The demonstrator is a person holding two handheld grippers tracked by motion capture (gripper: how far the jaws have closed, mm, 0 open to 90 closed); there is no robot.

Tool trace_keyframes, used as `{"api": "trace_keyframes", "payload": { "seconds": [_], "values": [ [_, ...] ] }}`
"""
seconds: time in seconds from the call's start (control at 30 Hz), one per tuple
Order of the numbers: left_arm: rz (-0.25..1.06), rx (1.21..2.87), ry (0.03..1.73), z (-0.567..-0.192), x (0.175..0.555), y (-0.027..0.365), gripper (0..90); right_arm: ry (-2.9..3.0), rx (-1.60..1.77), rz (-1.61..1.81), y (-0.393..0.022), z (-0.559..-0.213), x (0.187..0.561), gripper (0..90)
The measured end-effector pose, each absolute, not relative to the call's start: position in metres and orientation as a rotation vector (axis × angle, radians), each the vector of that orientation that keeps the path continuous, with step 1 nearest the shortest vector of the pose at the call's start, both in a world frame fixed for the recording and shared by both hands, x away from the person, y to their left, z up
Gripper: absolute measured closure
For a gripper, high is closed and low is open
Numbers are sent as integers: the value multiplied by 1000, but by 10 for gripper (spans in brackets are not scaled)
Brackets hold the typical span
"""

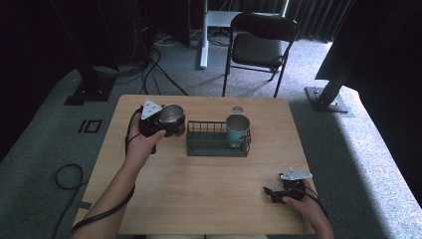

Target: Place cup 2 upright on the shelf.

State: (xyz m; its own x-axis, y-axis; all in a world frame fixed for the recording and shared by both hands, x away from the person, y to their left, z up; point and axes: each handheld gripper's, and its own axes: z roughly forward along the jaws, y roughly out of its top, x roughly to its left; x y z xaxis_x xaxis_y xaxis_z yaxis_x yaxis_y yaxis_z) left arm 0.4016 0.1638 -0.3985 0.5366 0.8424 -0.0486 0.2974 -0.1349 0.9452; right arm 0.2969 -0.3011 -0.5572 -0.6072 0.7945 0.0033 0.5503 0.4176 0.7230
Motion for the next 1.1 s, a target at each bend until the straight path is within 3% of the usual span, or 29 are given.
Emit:
{"api": "trace_keyframes", "payload": {
  "seconds": [0.67, 1.1],
  "values": [
    [575, 1721, 877, -404, 422, 110, 139, 2337, 1158, 1002, -301, -557, 297, 116],
    [540, 1755, 874, -427, 433, 84, 139, 2337, 1158, 1002, -301, -557, 297, 116]
  ]
}}
